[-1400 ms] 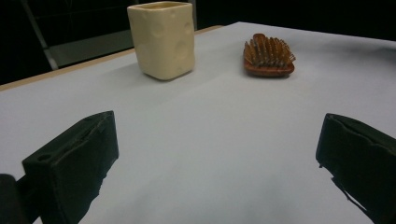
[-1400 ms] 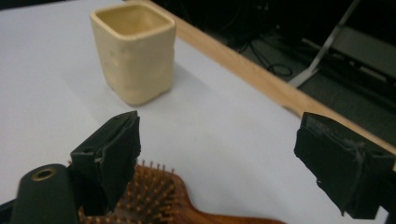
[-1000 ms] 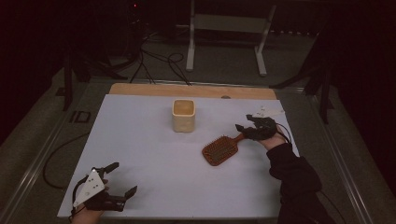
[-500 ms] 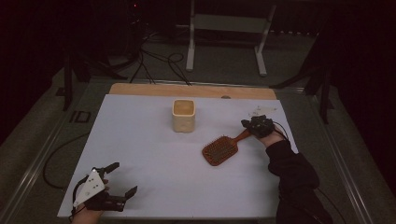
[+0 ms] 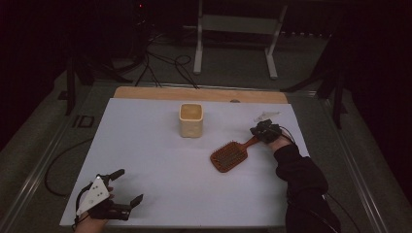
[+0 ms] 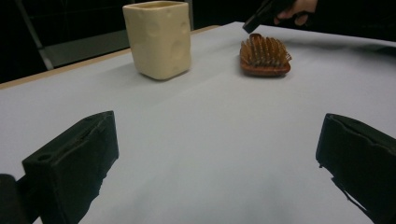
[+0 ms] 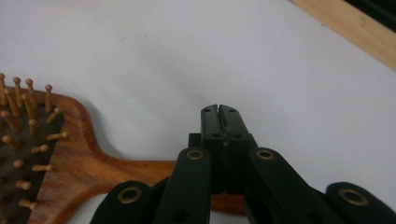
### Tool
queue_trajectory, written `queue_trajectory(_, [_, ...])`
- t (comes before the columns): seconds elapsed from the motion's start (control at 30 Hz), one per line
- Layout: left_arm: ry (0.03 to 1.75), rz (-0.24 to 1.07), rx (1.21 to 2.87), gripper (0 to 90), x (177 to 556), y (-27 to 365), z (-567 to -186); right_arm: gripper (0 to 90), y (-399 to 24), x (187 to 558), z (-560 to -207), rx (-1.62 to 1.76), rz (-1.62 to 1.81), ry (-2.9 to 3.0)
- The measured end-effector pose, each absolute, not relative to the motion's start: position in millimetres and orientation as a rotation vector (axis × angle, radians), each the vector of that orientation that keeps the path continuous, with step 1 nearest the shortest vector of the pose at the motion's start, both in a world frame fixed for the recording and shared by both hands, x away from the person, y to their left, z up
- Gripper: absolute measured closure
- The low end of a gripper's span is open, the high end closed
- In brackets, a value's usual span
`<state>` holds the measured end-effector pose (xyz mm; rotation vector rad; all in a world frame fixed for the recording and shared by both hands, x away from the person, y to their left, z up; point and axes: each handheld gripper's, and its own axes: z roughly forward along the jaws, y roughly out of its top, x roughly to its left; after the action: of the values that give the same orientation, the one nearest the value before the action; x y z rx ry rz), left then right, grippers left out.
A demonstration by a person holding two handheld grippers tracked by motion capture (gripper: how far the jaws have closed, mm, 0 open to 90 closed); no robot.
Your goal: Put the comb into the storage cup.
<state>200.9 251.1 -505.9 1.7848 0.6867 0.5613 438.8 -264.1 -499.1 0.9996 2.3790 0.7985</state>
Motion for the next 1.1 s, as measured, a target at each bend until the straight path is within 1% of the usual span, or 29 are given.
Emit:
queue_trajectory(0.37, [0.679, 0.560, 1.781, 0.0, 201, 252, -506, 90.0, -263, 439, -508, 0.995, 0.769, 2.416])
queue_trajectory(0.7, [0.678, 0.559, 1.784, 0.0, 200, 251, -506, 90.0, -267, 431, -510, 0.992, 0.763, 2.438])
queue_trajectory(1.1, [0.682, 0.557, 1.783, 0.0, 201, 251, -506, 90.0, -276, 408, -509, 0.968, 0.758, 2.458])
